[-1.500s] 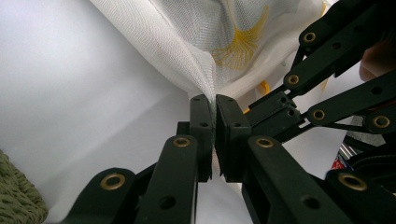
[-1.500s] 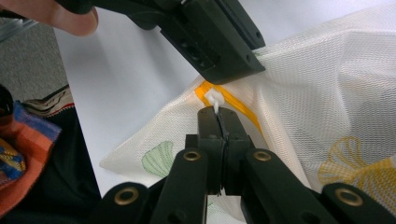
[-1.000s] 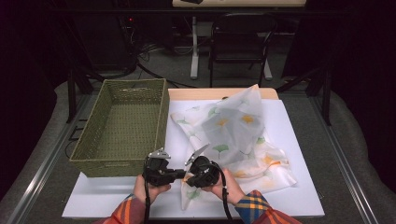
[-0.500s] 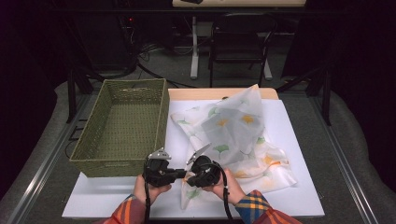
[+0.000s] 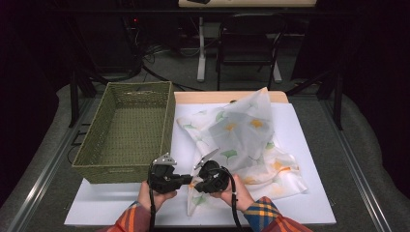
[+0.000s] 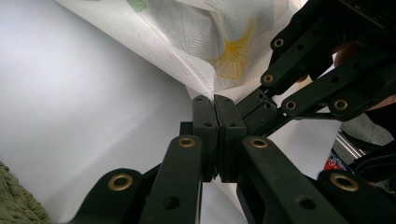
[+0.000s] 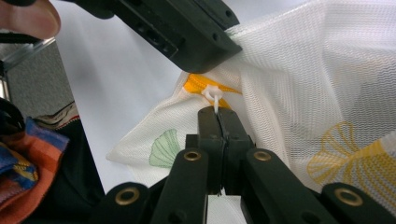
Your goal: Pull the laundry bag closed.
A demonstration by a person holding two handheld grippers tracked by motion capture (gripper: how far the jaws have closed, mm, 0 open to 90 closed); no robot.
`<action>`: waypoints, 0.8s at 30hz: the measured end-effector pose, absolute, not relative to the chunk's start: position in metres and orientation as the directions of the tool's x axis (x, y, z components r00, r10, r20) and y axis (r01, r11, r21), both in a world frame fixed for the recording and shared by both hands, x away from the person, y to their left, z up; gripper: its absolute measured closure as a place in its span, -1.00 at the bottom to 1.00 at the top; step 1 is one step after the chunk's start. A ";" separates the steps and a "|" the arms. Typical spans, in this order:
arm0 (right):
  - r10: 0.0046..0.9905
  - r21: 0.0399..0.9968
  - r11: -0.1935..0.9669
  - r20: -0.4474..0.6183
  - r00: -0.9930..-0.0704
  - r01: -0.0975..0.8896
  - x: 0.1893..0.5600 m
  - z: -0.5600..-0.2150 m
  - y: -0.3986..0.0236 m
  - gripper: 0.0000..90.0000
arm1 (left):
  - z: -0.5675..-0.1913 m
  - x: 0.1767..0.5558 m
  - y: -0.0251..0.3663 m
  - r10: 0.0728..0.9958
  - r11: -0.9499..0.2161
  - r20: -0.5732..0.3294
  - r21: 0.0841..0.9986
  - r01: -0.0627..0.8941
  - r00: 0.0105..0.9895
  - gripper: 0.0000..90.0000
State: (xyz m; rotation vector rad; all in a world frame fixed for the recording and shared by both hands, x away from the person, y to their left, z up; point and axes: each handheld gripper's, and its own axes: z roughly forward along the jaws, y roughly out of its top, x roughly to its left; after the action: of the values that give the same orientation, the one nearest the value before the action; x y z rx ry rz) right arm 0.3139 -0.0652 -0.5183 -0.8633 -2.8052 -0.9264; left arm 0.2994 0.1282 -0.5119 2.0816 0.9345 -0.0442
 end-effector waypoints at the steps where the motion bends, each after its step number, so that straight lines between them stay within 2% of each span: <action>1: 0.492 0.530 0.664 0.222 -0.842 0.528 0.314 -0.518 -0.065 1.00 | -0.512 0.299 0.128 0.603 -0.377 -0.339 0.677 0.632 0.722 0.99; 24: 0.551 0.502 0.654 0.196 -0.811 0.565 0.317 -0.524 -0.069 1.00 | -0.510 0.298 0.137 0.616 -0.368 -0.334 0.678 0.636 0.713 0.99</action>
State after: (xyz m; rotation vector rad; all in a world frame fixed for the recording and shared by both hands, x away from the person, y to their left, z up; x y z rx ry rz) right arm 0.3166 -0.0686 -0.5236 -0.9557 -2.8330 -0.8739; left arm 0.2979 0.1369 -0.5096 2.0771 0.9510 -0.0299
